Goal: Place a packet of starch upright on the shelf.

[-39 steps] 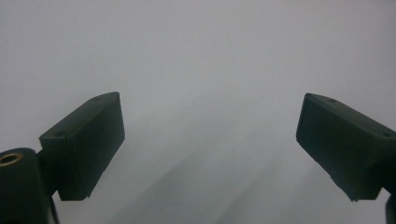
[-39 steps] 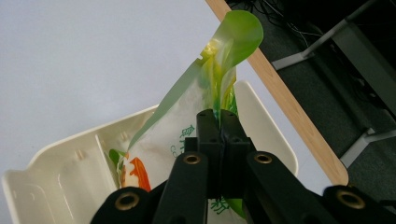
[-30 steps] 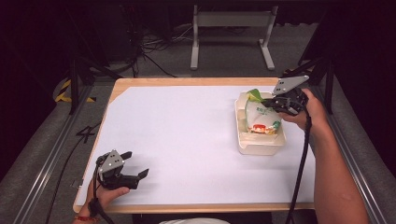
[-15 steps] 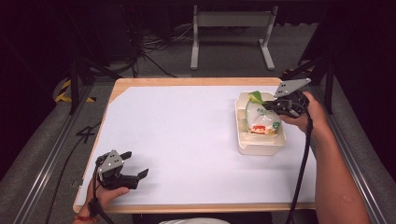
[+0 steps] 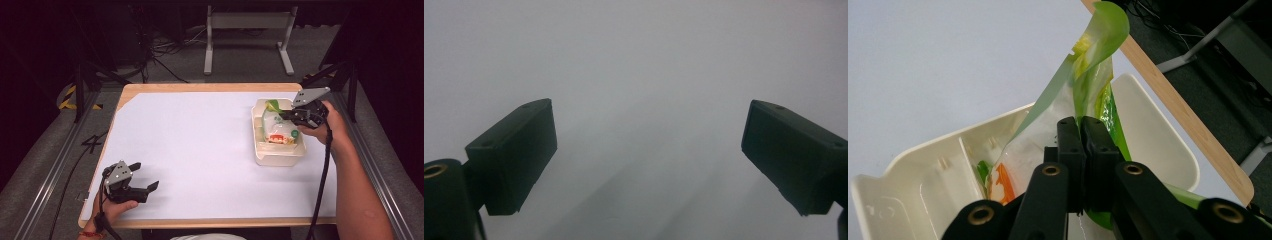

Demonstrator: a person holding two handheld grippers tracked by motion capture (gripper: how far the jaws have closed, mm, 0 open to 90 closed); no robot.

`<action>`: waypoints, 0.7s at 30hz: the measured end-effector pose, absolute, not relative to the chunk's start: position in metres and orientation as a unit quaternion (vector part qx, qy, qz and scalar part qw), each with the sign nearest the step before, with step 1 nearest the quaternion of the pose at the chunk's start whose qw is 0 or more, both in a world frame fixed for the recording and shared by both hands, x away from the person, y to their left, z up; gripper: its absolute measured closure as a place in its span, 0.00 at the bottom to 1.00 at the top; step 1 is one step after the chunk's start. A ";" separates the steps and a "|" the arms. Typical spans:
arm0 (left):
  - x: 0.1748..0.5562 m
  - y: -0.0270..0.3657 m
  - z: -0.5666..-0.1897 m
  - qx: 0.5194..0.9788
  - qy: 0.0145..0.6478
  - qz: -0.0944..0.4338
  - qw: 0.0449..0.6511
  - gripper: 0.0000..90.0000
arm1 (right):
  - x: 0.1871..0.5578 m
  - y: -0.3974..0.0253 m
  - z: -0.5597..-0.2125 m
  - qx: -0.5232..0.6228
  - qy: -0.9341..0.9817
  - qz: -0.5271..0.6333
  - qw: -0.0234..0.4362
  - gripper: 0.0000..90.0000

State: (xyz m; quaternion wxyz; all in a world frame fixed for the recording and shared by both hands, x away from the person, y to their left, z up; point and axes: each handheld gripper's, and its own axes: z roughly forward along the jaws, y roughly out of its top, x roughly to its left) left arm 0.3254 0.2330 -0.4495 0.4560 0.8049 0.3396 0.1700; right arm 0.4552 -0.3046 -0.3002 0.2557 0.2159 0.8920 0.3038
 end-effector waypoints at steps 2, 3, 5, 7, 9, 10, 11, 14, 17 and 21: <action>0.326 0.233 -0.450 0.805 0.340 0.171 0.454 0.09 | 0.455 -0.304 -0.300 0.218 0.892 0.302 0.256 0.96; 0.326 0.232 -0.450 0.805 0.341 0.170 0.454 0.09 | 0.455 -0.304 -0.300 0.215 0.892 0.301 0.259 0.95; 0.326 0.232 -0.450 0.807 0.339 0.171 0.451 0.09 | 0.455 -0.302 -0.300 0.216 0.891 0.300 0.263 0.95; 0.327 0.233 -0.450 0.807 0.340 0.171 0.452 0.09 | 0.455 -0.302 -0.300 0.215 0.889 0.303 0.267 0.95; 0.326 0.233 -0.450 0.805 0.342 0.170 0.454 0.09 | 0.455 -0.304 -0.300 0.218 0.886 0.311 0.265 0.94; 0.326 0.233 -0.450 0.805 0.342 0.170 0.454 0.09 | 0.455 -0.304 -0.301 0.220 0.884 0.315 0.265 0.94; 0.326 0.233 -0.450 0.805 0.342 0.170 0.454 0.09 | 0.455 -0.305 -0.301 0.221 0.883 0.318 0.266 0.94; 0.326 0.233 -0.450 0.806 0.341 0.173 0.452 0.09 | 0.455 -0.306 -0.302 0.221 0.881 0.323 0.266 0.94; 0.326 0.233 -0.450 0.806 0.341 0.174 0.452 0.09 | 0.456 -0.305 -0.302 0.221 0.880 0.325 0.268 0.94; 0.327 0.234 -0.449 0.806 0.339 0.176 0.452 0.09 | 0.456 -0.305 -0.301 0.223 0.878 0.325 0.273 0.93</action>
